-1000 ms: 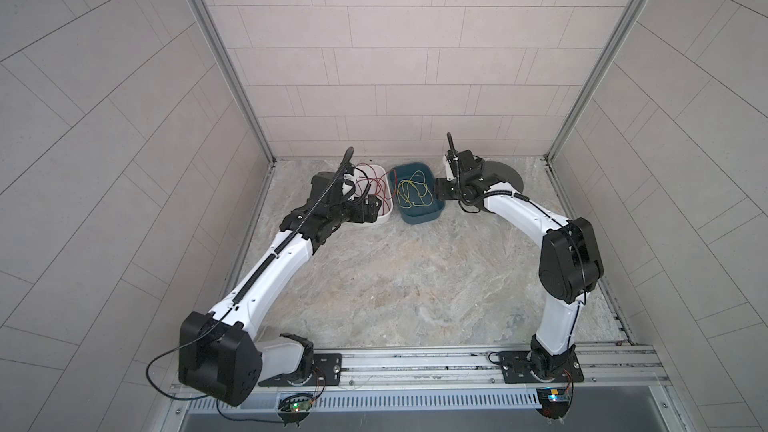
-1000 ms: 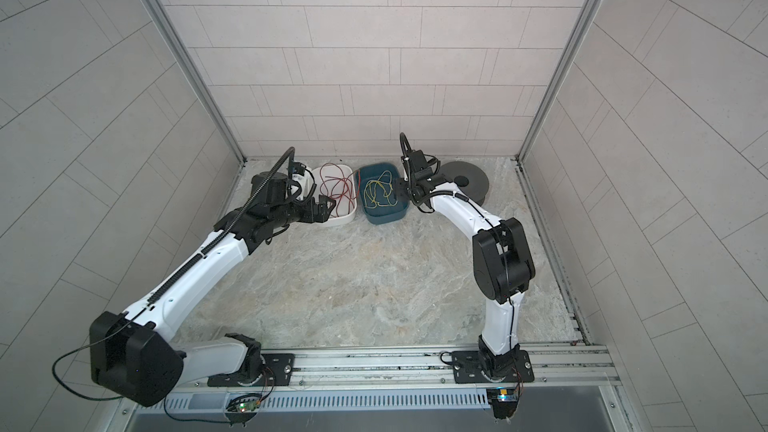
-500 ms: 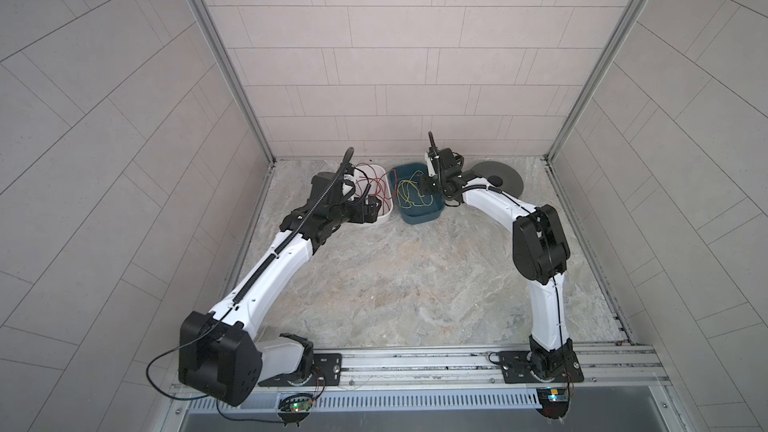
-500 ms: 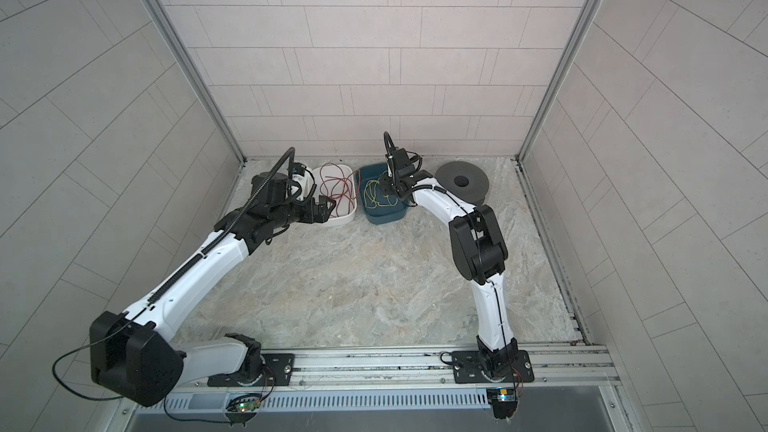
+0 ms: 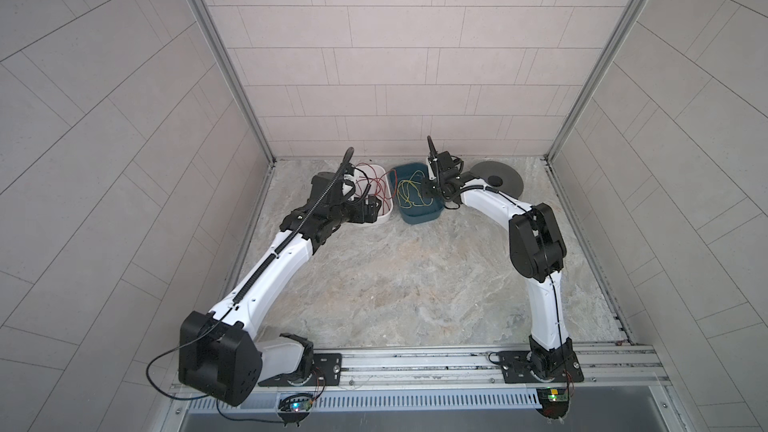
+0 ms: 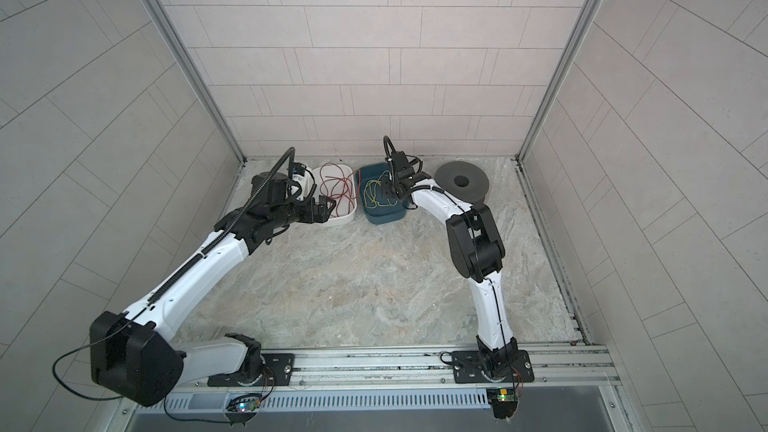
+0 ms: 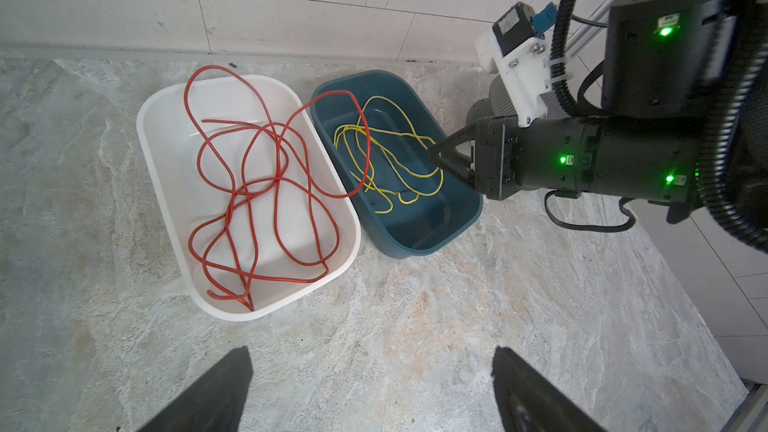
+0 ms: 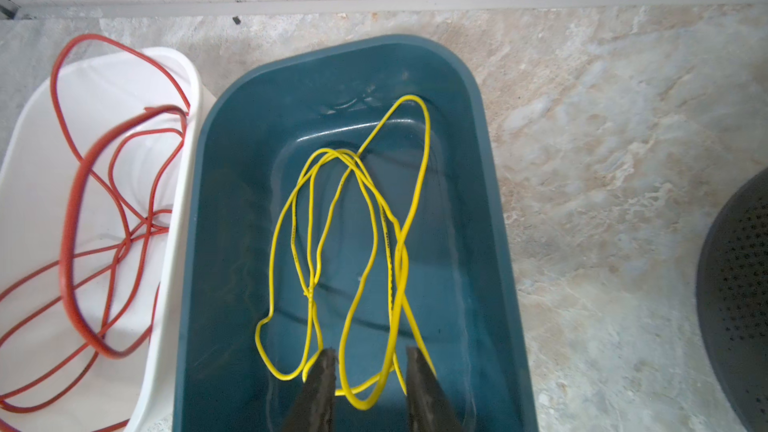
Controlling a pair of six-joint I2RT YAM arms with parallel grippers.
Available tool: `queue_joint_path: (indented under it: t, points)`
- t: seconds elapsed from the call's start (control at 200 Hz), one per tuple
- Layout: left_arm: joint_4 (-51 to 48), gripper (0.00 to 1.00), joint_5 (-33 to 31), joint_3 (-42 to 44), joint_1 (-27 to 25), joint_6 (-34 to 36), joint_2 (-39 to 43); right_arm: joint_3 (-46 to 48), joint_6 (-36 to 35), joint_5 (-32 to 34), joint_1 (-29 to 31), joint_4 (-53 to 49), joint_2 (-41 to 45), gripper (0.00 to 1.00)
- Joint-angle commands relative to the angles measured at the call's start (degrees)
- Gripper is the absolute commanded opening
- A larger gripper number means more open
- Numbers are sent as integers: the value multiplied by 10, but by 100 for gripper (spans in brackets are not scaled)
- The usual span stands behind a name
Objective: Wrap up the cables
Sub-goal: 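Lower the right gripper into the teal tub and grasp the yellow cable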
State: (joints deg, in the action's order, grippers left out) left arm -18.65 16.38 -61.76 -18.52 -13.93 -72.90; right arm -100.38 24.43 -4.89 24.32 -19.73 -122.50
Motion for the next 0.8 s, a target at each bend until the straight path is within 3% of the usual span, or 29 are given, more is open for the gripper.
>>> queue_joint_path:
  t: [0.0, 0.285, 0.415, 0.796]
  points:
    - [9, 96, -5, 6, -3, 4, 13, -3, 15, 1, 0, -3, -9, 23]
    - [10, 96, -8, 7, -3, -1, 13, -2, 16, -1, 0, 1, -10, 12]
    - [13, 96, -14, 10, -3, -4, 16, 2, 28, 11, 0, 3, 3, 0]
    - [11, 96, -56, 16, -3, -14, 22, 126, 5, -23, -1, 157, 150, 0]
